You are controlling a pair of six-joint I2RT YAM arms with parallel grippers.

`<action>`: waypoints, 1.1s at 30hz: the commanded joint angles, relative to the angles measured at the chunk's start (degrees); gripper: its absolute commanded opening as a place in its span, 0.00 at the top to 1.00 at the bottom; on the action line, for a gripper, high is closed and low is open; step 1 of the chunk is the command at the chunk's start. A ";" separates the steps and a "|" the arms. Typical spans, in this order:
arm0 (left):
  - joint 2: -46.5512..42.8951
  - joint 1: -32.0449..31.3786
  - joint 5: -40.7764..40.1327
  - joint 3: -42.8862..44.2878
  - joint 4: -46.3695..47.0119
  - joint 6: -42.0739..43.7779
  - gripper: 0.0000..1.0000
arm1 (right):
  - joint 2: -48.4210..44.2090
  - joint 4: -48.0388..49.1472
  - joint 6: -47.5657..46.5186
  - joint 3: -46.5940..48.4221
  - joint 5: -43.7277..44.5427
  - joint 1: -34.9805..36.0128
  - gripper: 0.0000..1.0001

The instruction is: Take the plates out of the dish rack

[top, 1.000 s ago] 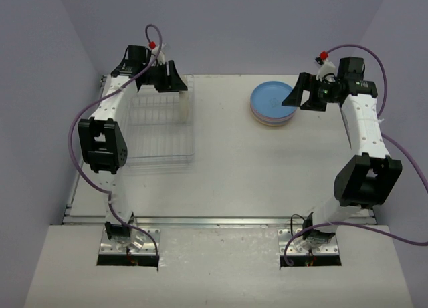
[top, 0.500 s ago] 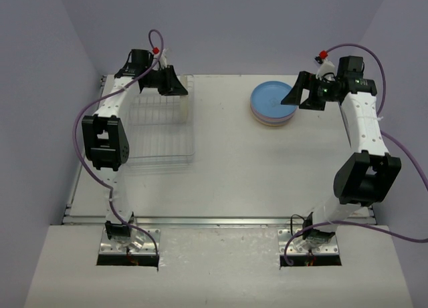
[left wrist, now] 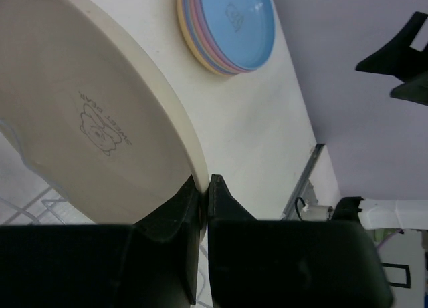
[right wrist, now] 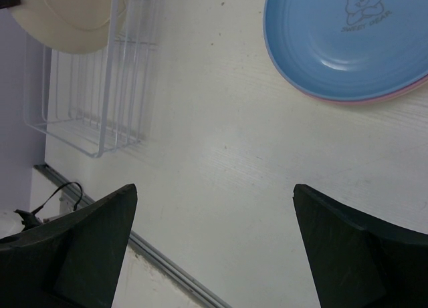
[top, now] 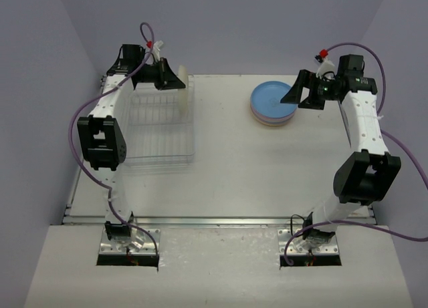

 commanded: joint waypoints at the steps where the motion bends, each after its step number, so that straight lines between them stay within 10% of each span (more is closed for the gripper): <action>1: -6.17 2.62 13.72 1.27 9.80 -6.72 1.00 | -0.72 0.30 0.45 3.13 -1.07 0.43 0.01; 9: -10.58 3.53 19.58 3.12 16.00 -10.84 1.00 | -1.36 -0.27 1.26 4.64 -1.23 0.57 0.01; 14: -12.86 1.60 13.83 11.16 1.26 3.48 1.00 | -2.55 -0.29 2.25 5.79 -1.80 0.57 0.01; 18: -13.79 -8.30 -2.30 17.04 -20.20 25.80 1.00 | -3.73 -0.73 2.55 7.07 -1.80 0.49 0.01; 33: -39.24 -67.82 -82.47 -36.39 -3.94 62.62 1.00 | -7.72 -10.60 -9.08 16.64 4.76 0.62 0.01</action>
